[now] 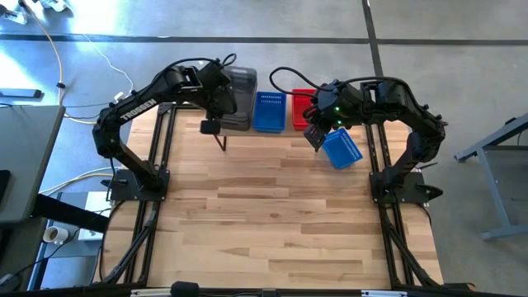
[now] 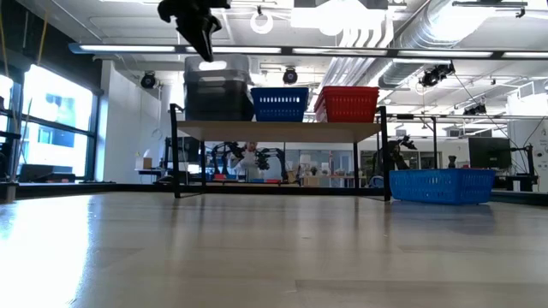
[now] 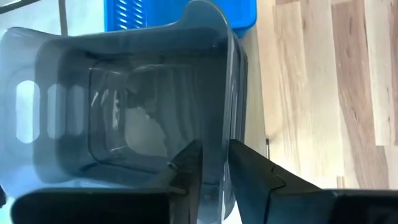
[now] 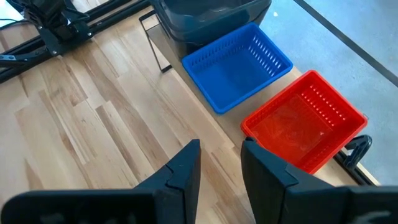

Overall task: Stack baskets on shelf by color
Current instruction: Stack the black bin on top of the black bin on the shelf

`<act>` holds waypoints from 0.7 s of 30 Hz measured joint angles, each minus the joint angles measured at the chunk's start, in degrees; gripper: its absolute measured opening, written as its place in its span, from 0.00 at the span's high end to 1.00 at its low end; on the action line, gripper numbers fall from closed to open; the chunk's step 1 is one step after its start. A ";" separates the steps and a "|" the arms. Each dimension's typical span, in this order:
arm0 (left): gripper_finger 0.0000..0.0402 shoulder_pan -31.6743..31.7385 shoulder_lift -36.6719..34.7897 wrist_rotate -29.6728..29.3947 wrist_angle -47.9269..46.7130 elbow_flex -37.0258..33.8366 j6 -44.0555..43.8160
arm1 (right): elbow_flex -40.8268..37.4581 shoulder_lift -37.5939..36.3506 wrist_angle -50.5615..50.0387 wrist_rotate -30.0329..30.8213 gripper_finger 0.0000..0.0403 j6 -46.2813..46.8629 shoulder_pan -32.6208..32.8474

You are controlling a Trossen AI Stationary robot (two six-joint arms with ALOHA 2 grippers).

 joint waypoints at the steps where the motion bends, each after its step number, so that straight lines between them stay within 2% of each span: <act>1: 0.82 0.00 0.00 -0.04 0.36 0.00 -0.44 | 0.00 0.00 -0.01 0.00 0.75 0.13 0.00; 5: 0.81 0.00 0.00 -0.60 1.28 0.00 -1.05 | 0.00 0.00 0.00 -0.23 0.75 0.31 0.00; 10: 0.82 -0.50 -0.04 -4.40 1.34 0.00 -0.99 | 0.00 0.00 -0.02 -0.70 0.75 0.50 0.28; 15: 0.82 -1.07 -0.04 -0.71 1.37 0.00 -0.99 | 0.00 0.00 -0.02 -0.22 0.75 0.42 0.62; 21: 0.82 -2.85 0.50 -1.09 1.35 0.02 -1.24 | 0.00 0.00 -0.02 0.02 0.75 -0.10 0.59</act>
